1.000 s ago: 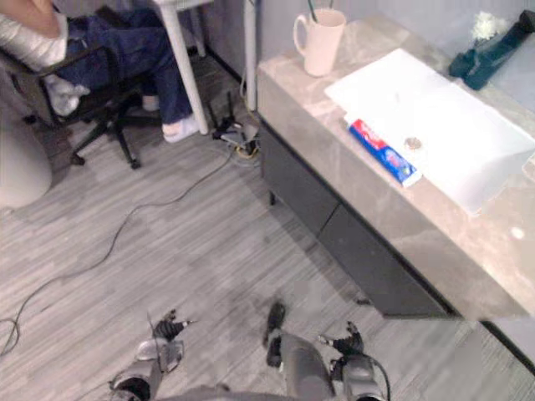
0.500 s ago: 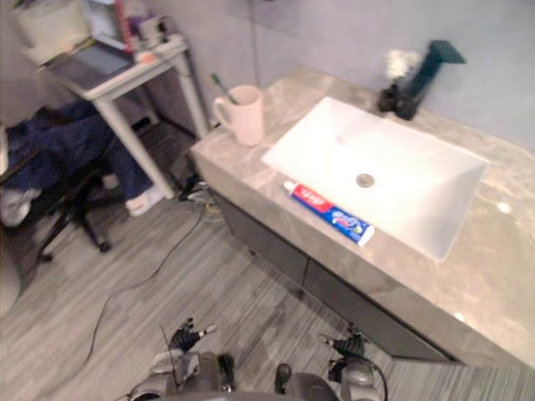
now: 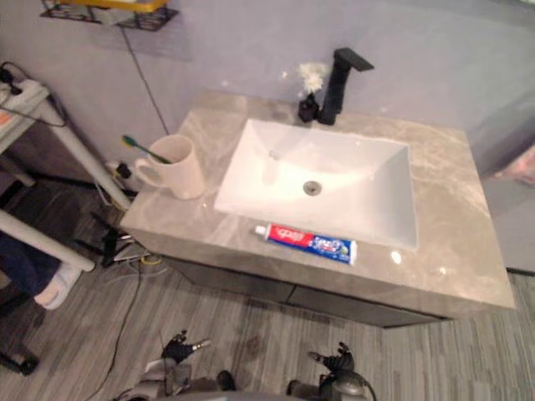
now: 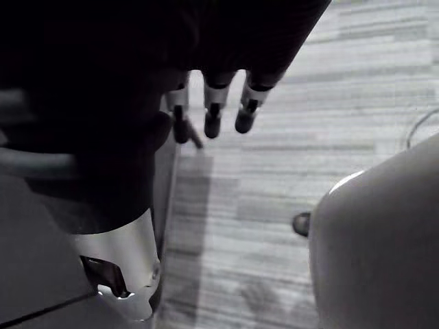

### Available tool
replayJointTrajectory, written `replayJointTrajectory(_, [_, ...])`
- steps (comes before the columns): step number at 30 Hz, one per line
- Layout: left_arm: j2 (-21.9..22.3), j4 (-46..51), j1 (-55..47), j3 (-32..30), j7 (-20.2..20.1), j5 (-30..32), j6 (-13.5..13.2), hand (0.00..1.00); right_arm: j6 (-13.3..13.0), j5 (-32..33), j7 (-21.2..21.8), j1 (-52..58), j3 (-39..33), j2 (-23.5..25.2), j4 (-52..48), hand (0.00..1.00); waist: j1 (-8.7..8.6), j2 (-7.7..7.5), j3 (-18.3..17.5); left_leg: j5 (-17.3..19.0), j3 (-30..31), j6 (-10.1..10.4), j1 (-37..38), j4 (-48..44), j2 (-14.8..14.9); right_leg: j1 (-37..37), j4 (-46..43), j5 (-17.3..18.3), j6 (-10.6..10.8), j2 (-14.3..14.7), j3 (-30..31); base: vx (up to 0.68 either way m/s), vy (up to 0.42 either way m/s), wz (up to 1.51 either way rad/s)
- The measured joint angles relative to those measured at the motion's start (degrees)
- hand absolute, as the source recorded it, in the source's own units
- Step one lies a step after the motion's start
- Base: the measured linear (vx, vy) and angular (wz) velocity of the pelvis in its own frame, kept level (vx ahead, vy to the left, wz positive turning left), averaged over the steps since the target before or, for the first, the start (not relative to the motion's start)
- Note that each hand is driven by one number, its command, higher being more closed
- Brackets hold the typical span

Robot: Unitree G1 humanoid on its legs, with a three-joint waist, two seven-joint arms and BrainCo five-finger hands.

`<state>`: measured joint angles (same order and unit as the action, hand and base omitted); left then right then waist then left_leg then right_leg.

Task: Organize washtable

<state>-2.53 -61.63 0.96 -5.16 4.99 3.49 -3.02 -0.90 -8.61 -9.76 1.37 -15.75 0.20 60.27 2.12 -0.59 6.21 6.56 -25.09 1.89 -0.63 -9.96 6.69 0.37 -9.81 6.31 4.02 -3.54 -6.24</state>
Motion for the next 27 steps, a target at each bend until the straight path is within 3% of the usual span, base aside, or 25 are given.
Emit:
replayJointTrajectory(5, [1.11,-0.79,-0.70,1.09,-0.10,0.13,-0.01,0.00,0.03,0.08,-0.01,1.02,-0.08,-1.88,0.48,0.00,-1.22,1.10,-0.85,-0.10,1.62,0.15,2.33,1.23,-0.69,3.68,3.66,-0.72,-0.98,-0.20,-1.72,0.04,-0.029,-0.02])
replayJointTrajectory(13, [0.97,-0.89,-1.56,1.09,-0.12,0.85,0.02,0.00,0.10,0.32,-0.05,0.94,-0.45,-2.22,1.57,0.00,-1.28,1.65,-1.27,-0.32,2.28,0.48,4.57,3.44,-1.02,6.39,8.17,-2.70,-1.05,0.30,-1.68,-0.04,-0.003,-0.03])
replayJointTrajectory(20, [0.40,-0.88,-2.22,1.07,-0.09,1.24,0.03,0.00,0.17,1.09,-0.12,0.96,-1.77,-2.48,1.87,0.00,-1.31,1.48,-1.21,-0.58,4.62,0.05,4.93,6.18,-3.03,6.40,10.62,-3.13,-1.05,-0.75,-1.69,-0.10,0.010,-0.05])
replayJointTrajectory(21, [-0.98,-0.85,-3.30,1.01,0.00,1.22,0.08,0.00,0.25,1.30,-0.16,1.23,-3.84,-1.97,1.87,0.00,-1.38,-0.25,-1.24,-5.48,6.62,-2.23,8.13,15.16,-7.86,5.72,11.83,-4.85,1.53,-3.42,-2.91,-0.05,0.006,-0.02])
replayJointTrajectory(27, [-0.98,-0.84,-3.29,1.03,0.02,1.22,0.06,0.00,0.22,1.50,-0.16,1.36,-3.92,-2.01,1.87,0.00,-1.38,-0.21,-1.22,-5.48,6.71,-2.23,7.96,15.05,-7.86,5.65,11.80,-4.85,1.53,-3.44,-3.02,0.00,0.000,0.01])
